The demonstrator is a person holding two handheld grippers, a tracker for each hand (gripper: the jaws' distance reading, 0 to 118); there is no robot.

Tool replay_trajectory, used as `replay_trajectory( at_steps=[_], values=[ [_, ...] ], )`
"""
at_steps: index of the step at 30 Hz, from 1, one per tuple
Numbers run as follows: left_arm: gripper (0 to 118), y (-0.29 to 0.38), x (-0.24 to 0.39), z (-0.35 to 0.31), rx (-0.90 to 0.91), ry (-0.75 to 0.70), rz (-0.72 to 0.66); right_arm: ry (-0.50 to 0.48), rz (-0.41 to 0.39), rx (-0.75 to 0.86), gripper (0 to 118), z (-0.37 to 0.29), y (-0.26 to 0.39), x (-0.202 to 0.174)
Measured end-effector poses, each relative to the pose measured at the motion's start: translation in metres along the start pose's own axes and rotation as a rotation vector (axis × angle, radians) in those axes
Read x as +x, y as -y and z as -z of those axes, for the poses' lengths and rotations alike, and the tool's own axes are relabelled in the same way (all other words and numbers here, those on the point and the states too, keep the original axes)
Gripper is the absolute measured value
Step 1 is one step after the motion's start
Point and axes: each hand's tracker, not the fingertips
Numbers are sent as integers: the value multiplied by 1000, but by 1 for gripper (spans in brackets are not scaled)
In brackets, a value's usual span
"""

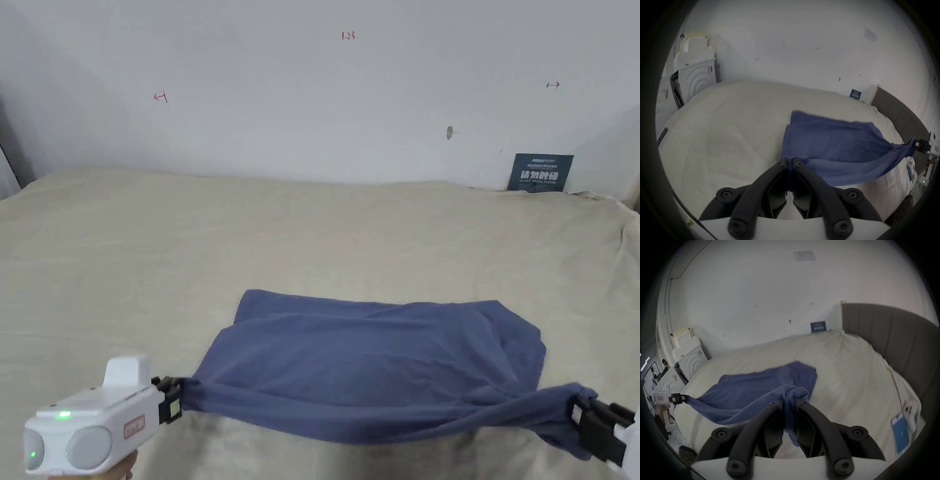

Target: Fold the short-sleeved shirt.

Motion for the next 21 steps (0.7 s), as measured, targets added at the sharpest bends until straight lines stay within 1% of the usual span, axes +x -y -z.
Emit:
replay_trajectory(
  at_steps=[5, 7, 10, 18, 21],
  values=[
    [3, 53, -7, -25, -57, -24, -10, 16, 61, -59, 10, -35, 56, 4],
    [3, 70, -9, -37, -80, -30, -14, 22, 72, -78, 10, -47, 74, 7],
    [3, 92, -13, -47, -116, -34, -30, 32, 64, -114, 10, -62, 97, 9],
    [3, 122, -19, -58, -148, -51, -36, 64, 75, -208, 10, -75, 140, 19],
    [3, 128, -20, -62, -152, -50, -43, 75, 107, -224, 10, -78, 150, 21]
  ],
)
